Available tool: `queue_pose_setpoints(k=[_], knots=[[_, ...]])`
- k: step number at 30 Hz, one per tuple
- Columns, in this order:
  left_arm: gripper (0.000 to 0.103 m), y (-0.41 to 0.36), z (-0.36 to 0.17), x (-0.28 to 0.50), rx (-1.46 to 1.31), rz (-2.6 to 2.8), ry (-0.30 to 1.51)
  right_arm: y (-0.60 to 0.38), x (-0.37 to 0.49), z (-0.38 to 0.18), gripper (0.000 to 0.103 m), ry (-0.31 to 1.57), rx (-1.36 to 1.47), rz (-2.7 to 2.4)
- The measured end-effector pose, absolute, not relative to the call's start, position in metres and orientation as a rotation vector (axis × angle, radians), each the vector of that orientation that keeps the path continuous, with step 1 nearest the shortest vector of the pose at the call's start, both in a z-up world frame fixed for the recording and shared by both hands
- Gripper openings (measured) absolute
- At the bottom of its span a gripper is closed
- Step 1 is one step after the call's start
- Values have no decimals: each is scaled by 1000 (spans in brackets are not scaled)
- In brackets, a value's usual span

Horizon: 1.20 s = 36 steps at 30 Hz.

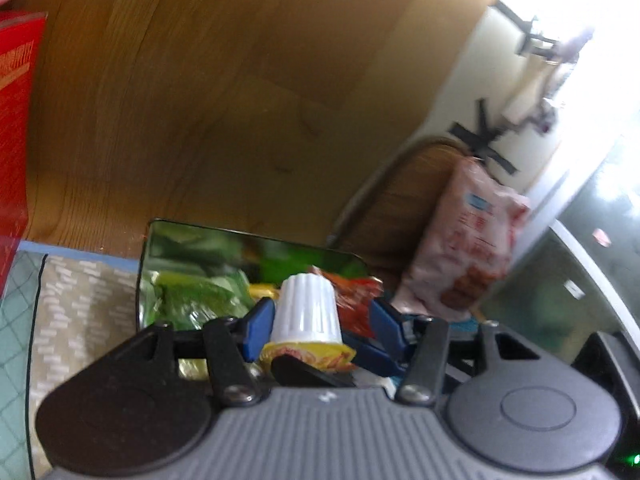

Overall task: Organize snacks
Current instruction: 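Carry the white cup into the black box and open the left gripper, then grasp the pink candy box with the right gripper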

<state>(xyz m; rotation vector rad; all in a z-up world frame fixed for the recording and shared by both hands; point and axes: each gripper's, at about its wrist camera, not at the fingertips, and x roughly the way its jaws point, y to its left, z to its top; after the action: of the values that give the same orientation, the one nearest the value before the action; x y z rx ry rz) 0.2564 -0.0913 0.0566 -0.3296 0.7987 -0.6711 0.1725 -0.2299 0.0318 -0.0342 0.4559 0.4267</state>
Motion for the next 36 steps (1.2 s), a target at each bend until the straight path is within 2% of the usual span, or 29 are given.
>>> queue_pose_setpoints(k=[2, 4, 11, 17, 26, 28, 36], knots=[[53, -94, 48, 266, -327, -653, 809, -229, 180, 27, 38, 450, -36, 405], [57, -97, 40, 272, -318, -630, 828, -230, 185, 27, 51, 442, -29, 395], [60, -96, 40, 260, -317, -642, 804, -249, 155, 36, 51, 413, 36, 366], [60, -62, 57, 191, -313, -730, 747, -275, 78, 36, 51, 445, 138, 448], [60, 1, 3, 74, -353, -820, 928, -286, -31, -2, 51, 647, 223, 699], [60, 18, -4, 55, -392, -798, 940, -285, -48, -6, 56, 673, 256, 733], [60, 39, -10, 11, -441, -776, 952, -273, -89, -16, 56, 698, 204, 717]])
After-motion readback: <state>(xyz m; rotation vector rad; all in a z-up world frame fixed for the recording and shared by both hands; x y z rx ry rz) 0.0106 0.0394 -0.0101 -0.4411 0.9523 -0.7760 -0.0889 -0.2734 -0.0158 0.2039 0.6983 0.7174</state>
